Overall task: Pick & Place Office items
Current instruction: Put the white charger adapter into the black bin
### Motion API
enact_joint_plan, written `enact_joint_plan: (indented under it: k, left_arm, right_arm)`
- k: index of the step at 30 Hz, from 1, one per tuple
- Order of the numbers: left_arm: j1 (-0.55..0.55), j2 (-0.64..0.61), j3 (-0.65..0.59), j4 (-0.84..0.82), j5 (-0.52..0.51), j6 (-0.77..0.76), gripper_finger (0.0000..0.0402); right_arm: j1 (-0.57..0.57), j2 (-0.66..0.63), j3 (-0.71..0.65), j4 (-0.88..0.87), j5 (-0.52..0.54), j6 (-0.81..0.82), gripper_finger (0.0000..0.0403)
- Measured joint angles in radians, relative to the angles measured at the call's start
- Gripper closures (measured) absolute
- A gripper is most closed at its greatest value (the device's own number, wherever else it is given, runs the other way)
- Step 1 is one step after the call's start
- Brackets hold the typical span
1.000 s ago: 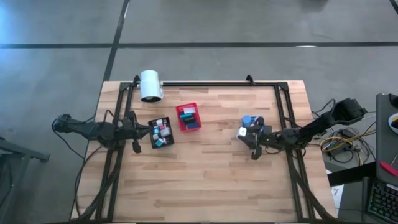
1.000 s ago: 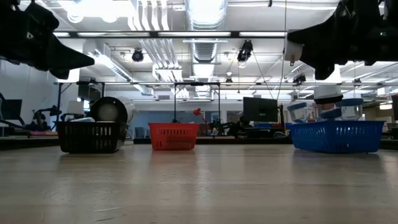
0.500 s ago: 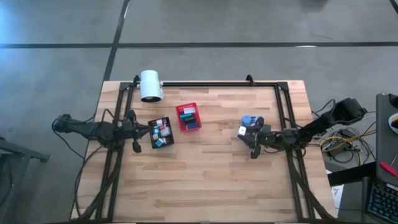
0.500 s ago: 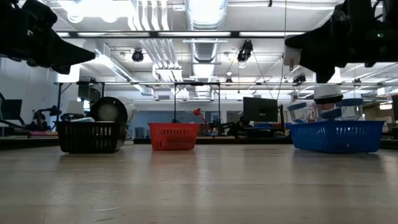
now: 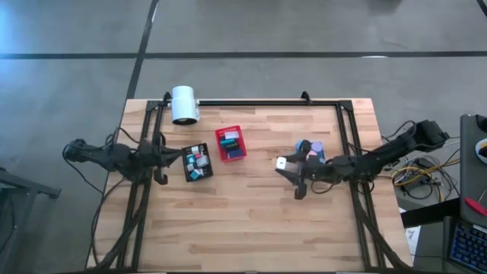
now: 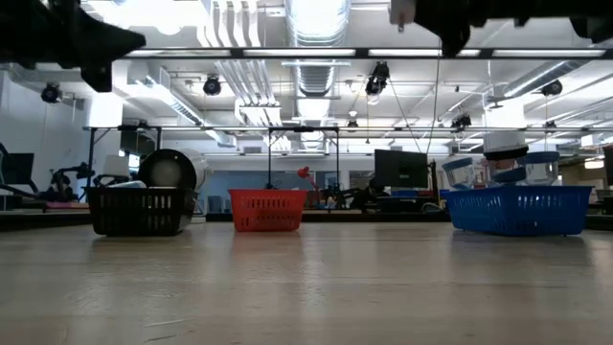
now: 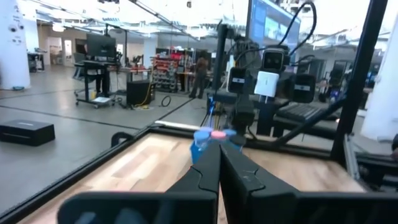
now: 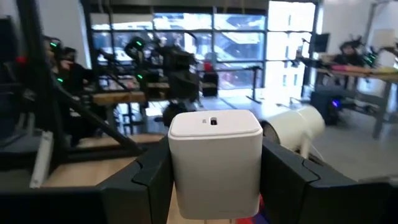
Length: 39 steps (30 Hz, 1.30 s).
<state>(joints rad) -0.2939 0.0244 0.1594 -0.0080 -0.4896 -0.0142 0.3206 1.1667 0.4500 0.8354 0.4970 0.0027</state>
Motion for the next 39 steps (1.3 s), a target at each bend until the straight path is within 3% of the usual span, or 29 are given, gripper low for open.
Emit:
enact_joint_plan:
  k: [6,13,18,26,35,39]
  left_arm:
    - [0.0,0.101,0.11,-0.004,0.0,-0.005,0.0365]
    - [0.0,0.316,0.256,-0.008,0.0,0.082,0.0292]
    - [-0.002,0.496,0.338,-0.008,0.0,0.274,0.0224]
    - [-0.005,0.773,0.439,-0.002,-0.033,0.726,0.0136]
    - [-0.049,1.003,0.558,0.191,-0.06,1.025,0.0116]
    - [-0.056,1.081,0.606,0.203,-0.093,1.108,0.0116]
  right_arm:
    - [-0.076,0.006,0.113,-0.123,-0.109,0.026,0.023]
    - [-0.161,0.094,0.256,-0.189,-0.272,0.042,0.023]
    - [-0.213,0.178,0.33,-0.192,-0.4,0.117,0.023]
    - [-0.299,0.289,0.403,-0.194,-0.588,0.299,0.023]
    - [-0.349,0.388,0.501,-0.198,-0.688,0.391,0.023]
    - [-0.348,0.425,0.559,-0.208,-0.718,0.398,0.023]
